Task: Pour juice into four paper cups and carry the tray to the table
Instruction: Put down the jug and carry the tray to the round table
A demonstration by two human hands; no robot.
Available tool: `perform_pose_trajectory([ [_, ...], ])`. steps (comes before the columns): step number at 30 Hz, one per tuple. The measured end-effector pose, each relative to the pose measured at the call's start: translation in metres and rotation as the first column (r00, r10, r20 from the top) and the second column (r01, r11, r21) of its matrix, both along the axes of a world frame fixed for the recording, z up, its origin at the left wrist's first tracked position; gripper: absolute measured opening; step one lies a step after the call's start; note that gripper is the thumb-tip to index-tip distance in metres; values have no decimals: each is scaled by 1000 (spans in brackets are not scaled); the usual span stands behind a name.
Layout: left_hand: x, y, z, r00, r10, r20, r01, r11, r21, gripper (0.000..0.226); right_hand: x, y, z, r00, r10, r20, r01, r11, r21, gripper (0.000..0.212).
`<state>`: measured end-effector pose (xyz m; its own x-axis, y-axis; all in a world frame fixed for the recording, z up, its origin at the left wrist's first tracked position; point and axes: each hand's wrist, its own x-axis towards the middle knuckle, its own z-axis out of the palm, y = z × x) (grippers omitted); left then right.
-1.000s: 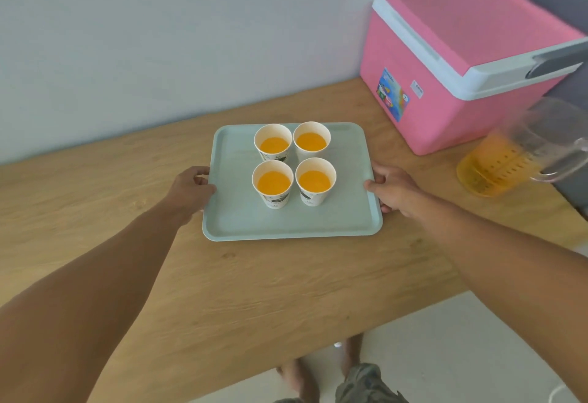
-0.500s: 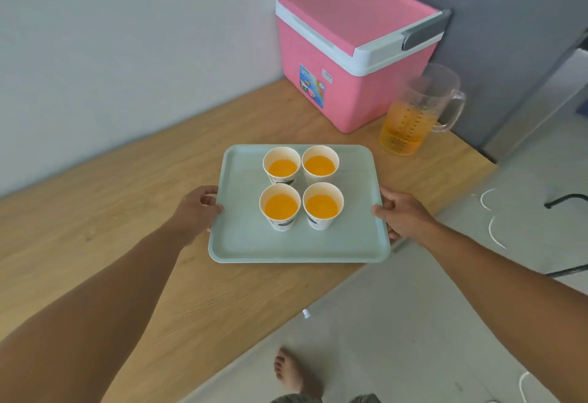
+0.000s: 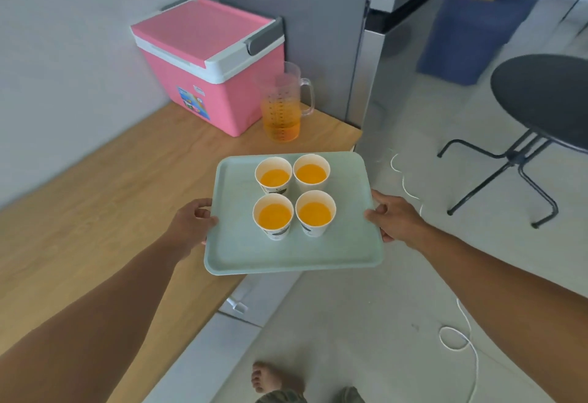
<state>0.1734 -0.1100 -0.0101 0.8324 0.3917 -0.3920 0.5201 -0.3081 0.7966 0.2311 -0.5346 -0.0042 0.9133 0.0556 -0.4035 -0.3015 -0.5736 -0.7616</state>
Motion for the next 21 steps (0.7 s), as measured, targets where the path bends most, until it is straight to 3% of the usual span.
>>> perform_pose_trajectory([
  [10, 43, -131, 7, 969, -244, 21, 245, 967, -73, 37, -60, -138, 5, 964, -266, -22, 266, 964, 20, 59],
  [21, 111, -255, 17, 862, -507, 14, 505, 855, -118, 40, -112, -226, 22, 830, -557, -33, 557, 831, 0, 60],
])
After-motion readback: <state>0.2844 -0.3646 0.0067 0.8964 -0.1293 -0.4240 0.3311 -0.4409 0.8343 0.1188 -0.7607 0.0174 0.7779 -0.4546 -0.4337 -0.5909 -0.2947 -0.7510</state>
